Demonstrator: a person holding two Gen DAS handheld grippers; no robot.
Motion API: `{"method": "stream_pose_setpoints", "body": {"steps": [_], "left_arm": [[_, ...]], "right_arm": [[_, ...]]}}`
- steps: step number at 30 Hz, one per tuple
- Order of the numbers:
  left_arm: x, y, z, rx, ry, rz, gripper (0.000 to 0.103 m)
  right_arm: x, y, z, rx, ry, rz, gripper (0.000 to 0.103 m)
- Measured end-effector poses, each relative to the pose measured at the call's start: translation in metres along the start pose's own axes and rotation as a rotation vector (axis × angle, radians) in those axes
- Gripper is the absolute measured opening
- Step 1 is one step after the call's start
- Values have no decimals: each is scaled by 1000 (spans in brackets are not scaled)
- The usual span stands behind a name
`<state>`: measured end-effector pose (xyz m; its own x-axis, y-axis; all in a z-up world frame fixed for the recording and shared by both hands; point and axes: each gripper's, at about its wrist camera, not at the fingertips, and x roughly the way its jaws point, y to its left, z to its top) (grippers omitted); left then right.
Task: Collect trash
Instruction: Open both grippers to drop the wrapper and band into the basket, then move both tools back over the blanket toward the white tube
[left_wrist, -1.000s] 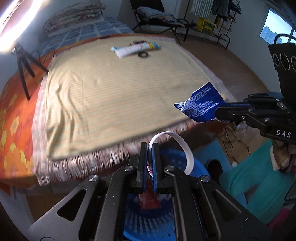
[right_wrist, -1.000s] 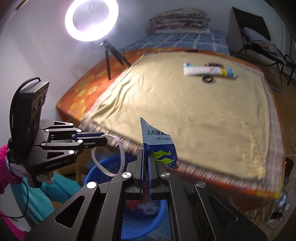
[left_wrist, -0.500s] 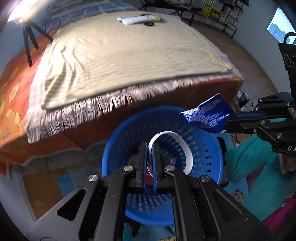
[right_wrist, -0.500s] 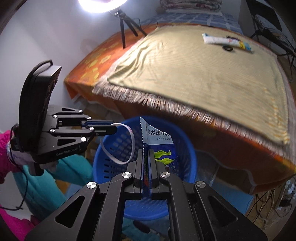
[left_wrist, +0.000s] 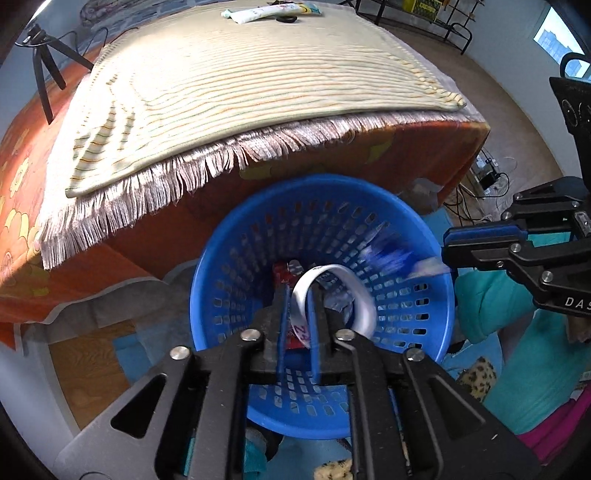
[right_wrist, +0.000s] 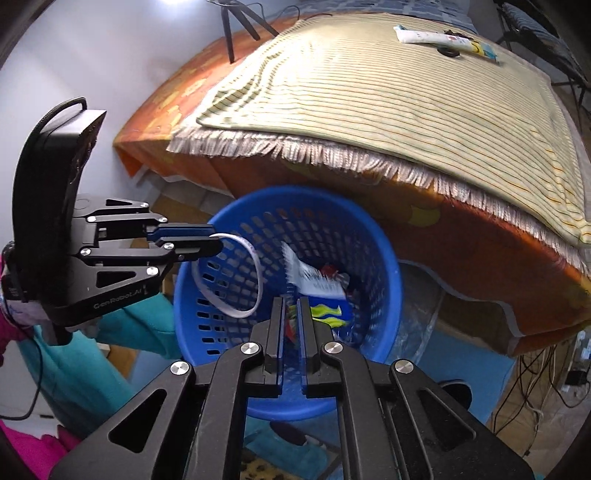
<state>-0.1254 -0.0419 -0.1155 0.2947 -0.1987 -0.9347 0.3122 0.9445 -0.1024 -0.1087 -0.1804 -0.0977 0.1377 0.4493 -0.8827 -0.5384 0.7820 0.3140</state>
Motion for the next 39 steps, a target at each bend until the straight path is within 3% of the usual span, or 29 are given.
{"method": "stream_pose_setpoints", "body": {"steps": [4,6,13,16,20,27,32,39], "left_arm": [[3,-1,1,5,7,11,35],[4,-1,2,3,5,18,44],[1,5,15,-13,3,21,45],[-3,8,24,-12,-11,24,45],[-8,14,42,1,-32,38,46],[-13,30,86,24,-63,110,46],[-13,37,118,44,-90,98,46],[-15,43,190,70,-173,46,46]], "right_arm": [[0,-2,-1,4,-1,-16,48],[0,-3,-1,0,-9,-32,49],[-2,-9,7,-2,-7,-85,50],[-6,-17,13,8,-21,-110,58],[-15,-28,24,23,-51,-137,61],[-35,-51,53,33,-99,-199,62],[-52,-74,78,56,-176,-232,63],[-73,-113,116,68,-282,-290,63]]}}
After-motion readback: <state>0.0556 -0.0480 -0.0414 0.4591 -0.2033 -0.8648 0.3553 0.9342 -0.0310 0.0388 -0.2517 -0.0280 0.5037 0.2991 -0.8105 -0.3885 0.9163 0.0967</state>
